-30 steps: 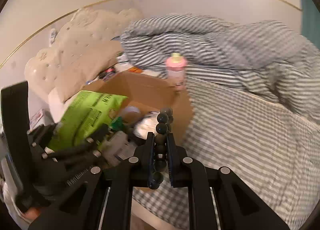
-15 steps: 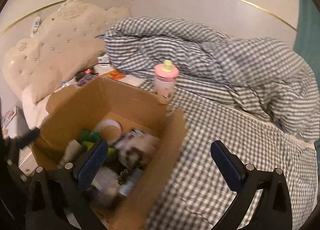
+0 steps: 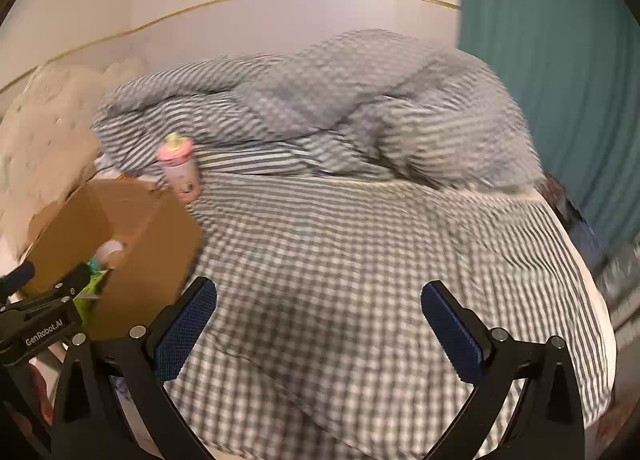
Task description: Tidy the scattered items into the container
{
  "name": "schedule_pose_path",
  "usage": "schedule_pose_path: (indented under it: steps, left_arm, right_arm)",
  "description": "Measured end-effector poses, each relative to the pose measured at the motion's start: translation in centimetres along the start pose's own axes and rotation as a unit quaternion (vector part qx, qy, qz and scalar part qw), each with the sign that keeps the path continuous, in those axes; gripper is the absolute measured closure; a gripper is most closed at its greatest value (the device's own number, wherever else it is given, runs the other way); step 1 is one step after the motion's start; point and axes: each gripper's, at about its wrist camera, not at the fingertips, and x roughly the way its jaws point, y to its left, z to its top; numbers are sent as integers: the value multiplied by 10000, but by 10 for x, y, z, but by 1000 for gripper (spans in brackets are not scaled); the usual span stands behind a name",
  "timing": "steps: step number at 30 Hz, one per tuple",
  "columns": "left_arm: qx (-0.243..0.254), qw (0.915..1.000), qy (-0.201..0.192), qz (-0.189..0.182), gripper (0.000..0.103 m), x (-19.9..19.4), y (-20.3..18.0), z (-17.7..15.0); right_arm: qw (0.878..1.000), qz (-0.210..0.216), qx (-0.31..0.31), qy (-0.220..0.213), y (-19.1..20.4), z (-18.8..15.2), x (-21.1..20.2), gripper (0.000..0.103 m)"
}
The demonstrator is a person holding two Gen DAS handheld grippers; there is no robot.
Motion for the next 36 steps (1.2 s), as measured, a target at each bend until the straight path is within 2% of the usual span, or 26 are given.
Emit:
schedule_pose_path:
  steps: [3, 7, 12, 22, 36]
  left_arm:
    - [104, 9999, -30, -57, 0, -11, -22, -8]
    - [228, 9997, -78, -107, 0, -22, -40, -16]
    - [321, 9992, -117, -229, 0, -32, -46, -23]
    - [285, 9994, -114, -132, 0, -33, -30, -32]
    - [372, 9993, -23, -76, 0, -27, -34, -36]
  right_arm:
    - [9999, -21, 168, 32, -29, -13, -11, 0]
    - [9998, 16, 221, -28, -40, -27, -26, 0]
    - [9997, -81, 218, -75, -35, -36, -37, 0]
    - [9999, 33, 141, 35, -18, -47, -38, 0]
    - [9998, 17, 70, 187, -14, -52, -31, 0]
